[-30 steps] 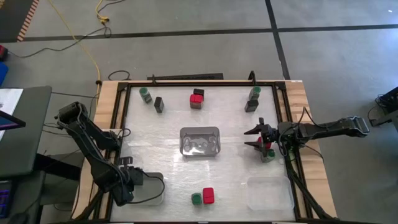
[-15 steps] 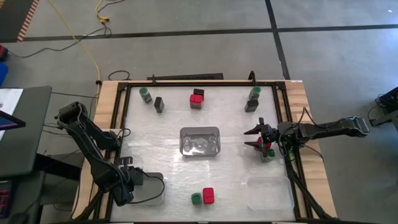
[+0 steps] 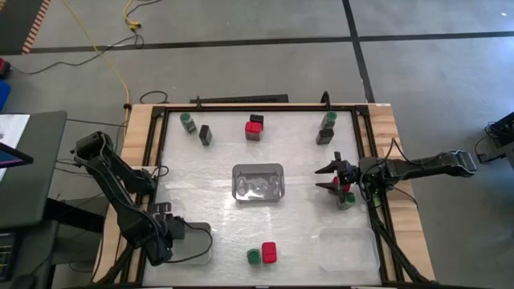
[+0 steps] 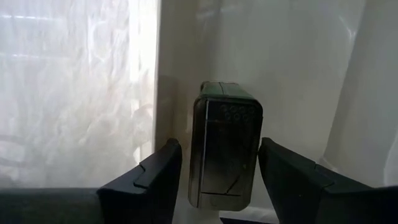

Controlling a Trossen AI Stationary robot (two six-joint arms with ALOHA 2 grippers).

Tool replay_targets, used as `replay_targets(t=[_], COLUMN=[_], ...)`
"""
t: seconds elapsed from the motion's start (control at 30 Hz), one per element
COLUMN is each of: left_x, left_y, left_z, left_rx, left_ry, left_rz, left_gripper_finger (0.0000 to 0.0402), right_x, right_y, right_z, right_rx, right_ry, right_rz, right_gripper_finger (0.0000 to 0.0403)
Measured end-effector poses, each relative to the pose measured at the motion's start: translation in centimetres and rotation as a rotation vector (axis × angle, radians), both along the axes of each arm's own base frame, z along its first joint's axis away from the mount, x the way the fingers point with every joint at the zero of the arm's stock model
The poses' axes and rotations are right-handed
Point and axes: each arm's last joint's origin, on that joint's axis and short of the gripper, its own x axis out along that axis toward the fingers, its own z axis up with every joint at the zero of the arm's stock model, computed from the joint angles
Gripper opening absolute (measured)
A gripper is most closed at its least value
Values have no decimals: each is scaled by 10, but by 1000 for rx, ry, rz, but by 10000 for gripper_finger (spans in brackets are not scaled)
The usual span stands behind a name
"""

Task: Sort spices by type
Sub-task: Put the bottom left black seasoning can into the grey bin, then put the right red seasoning can into the transparent bin

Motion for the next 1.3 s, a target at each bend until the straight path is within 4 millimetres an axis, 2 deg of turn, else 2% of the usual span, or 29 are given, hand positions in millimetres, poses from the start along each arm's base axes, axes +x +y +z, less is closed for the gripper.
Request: replay_targets(t=[0.17,0.47,0.73,1.03,1.3], left_x=[-1,-8,-15,-18,-4], left_y=[1,11,32,49,54], left_z=[3,22,45,62,66], left_rx=[-17,-87,-60,84,122], left_ry=[6,-51,-247,-503,-626], left_rz=[-5,1,36,-15,71], left_gripper_finger=[203,203,203,203,203], right_x=[0,0,0,0,0], right_y=[0,0,0,0,0], right_z=[0,0,0,0,0], right_rx=[0,0,0,0,0], right_ry=[0,0,0,0,0], right_rz=[0,0,0,1,0], right_gripper_finger=[255,255,255,255,255])
